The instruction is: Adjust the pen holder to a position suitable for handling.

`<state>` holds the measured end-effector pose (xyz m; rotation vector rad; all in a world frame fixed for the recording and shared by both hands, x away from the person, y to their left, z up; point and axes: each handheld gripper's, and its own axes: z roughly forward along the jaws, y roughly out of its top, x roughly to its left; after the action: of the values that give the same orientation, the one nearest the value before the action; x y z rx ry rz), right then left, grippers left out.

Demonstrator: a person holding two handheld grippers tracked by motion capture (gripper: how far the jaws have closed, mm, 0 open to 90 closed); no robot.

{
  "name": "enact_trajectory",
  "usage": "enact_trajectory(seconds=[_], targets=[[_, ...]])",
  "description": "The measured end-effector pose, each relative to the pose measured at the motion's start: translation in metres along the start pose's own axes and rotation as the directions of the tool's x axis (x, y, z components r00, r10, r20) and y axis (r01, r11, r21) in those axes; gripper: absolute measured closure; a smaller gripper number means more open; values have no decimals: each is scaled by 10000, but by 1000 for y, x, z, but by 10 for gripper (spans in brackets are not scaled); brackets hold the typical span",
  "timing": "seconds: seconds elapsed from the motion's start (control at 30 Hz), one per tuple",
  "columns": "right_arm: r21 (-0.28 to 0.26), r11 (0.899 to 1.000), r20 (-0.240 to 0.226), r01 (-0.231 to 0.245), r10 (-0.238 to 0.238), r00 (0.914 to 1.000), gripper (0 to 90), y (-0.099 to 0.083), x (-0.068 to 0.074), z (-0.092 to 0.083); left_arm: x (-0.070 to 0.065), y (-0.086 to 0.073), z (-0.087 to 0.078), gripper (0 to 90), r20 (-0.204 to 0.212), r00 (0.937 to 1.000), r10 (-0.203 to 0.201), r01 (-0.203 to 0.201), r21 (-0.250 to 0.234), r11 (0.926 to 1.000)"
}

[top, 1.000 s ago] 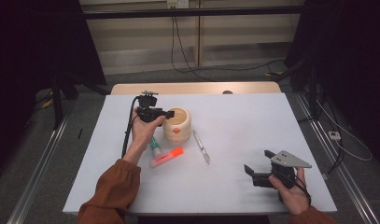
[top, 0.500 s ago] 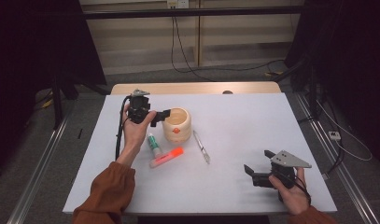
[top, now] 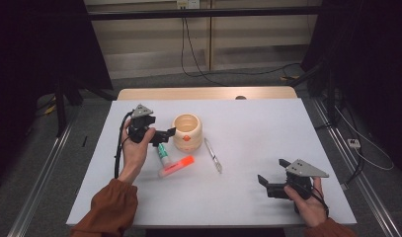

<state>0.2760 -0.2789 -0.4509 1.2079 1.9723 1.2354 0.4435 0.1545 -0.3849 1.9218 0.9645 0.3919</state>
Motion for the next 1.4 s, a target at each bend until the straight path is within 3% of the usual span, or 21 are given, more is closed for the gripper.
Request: enact_trajectory(seconds=[0.13,0.23,0.33,0.43,0.57,0.77,1.1,1.4], targets=[[29,10000,-1,-37,37,10000,44,0,1,1,-6,-15,-4,69,225,9997,113,-115,77,9999],[28,10000,7,-26,26,10000,44,0,1,1,-11,-22,-11,73,112,9993,354,-354,-17,9994],[15,10000,3,10,-10,10000,44,0,0,0,-15,-29,-17,72,164,9993,350,-347,-150,9993],[15,10000,5,-29,29,10000,45,0,1,0,-21,-39,-22,69,299,9987,419,-427,248,9988],[82,10000,2,-16,16,10000,44,0,2,1,-28,-51,-32,66,414,9976,547,-557,218,9982],[37,10000,71,-60,60,10000,44,0,1,1,-29,-62,-43,66,515,9983,289,-290,-1,9996],[43,10000,30,-6,6,10000,44,0,2,0,-28,-82,-59,67,261,9994,220,-221,54,9997],[-5,10000,-63,82,-82,9999,44,1,2,0,-26,-93,-70,56,-93,9999,-130,126,-385,9992]])
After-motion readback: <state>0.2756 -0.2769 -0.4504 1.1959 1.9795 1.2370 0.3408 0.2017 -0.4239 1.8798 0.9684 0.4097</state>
